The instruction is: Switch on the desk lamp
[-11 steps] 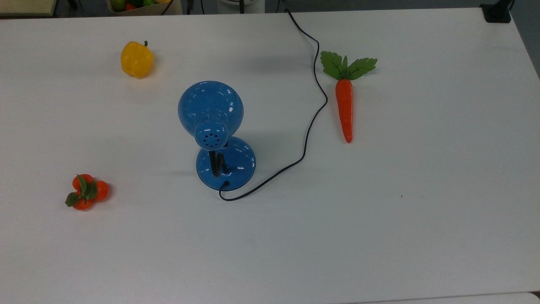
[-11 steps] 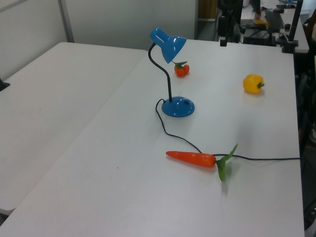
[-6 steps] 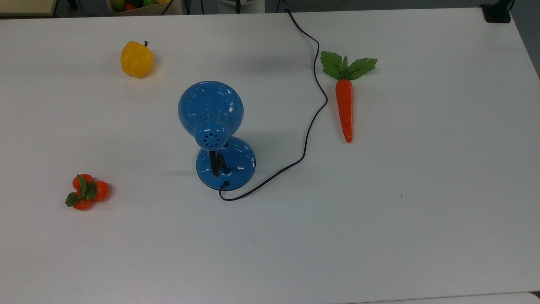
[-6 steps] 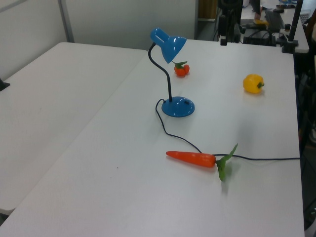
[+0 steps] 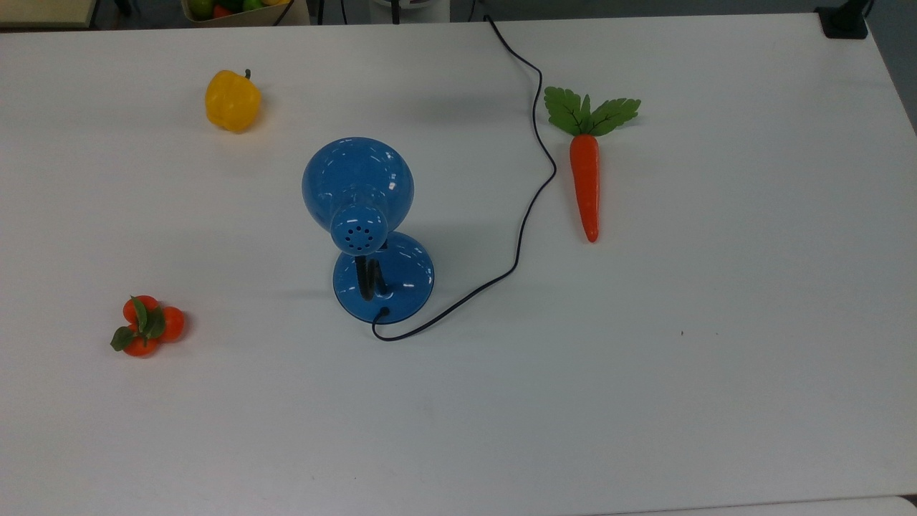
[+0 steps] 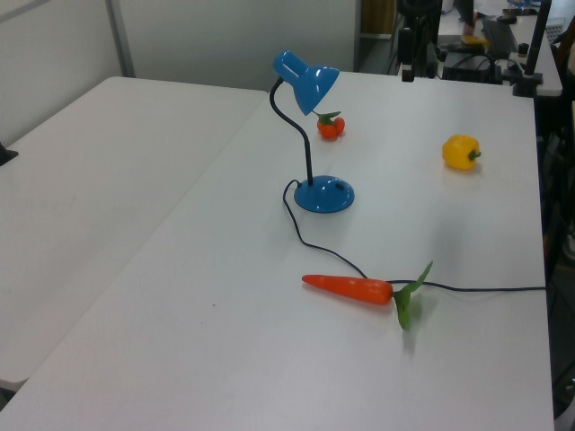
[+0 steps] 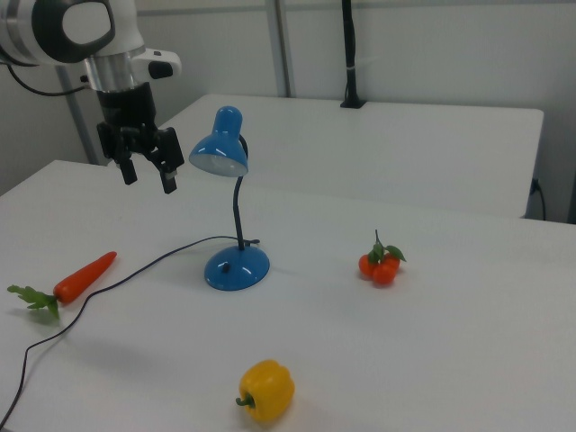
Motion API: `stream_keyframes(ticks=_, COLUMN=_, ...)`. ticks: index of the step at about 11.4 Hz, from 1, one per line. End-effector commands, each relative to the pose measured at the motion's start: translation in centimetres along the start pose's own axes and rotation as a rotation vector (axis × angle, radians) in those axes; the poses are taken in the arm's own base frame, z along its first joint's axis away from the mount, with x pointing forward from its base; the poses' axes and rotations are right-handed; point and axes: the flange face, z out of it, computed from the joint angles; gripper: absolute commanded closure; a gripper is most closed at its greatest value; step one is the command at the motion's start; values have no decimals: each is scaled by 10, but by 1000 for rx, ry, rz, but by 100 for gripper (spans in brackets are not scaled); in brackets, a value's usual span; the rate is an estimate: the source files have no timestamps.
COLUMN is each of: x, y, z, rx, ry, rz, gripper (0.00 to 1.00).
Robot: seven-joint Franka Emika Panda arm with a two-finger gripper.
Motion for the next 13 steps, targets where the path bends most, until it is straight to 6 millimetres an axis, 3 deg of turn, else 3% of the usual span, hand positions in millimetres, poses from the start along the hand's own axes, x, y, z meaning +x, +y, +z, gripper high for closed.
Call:
stream_keyframes(ticks=1, x=-1, y=3, z=0, rx=-14, ry=7, rz=-24, gripper=81)
stream_keyframes(ticks=2, x=-1, y=3, z=0, rx=-14, ry=7, rz=-24, gripper=100)
stream_keyframes(ticks=9, x=0, y=0, z=3, rx=-14, ry=6, rz=-44, gripper=100)
stream_keyframes(ticks=11, x=2, y=-4, z=18, rx=-14, ry=6, rz=-52, gripper=100)
stream_keyframes(ticks=13, x=6, y=-10, z=48, rx=-14, ry=3, rz=-51, gripper=100)
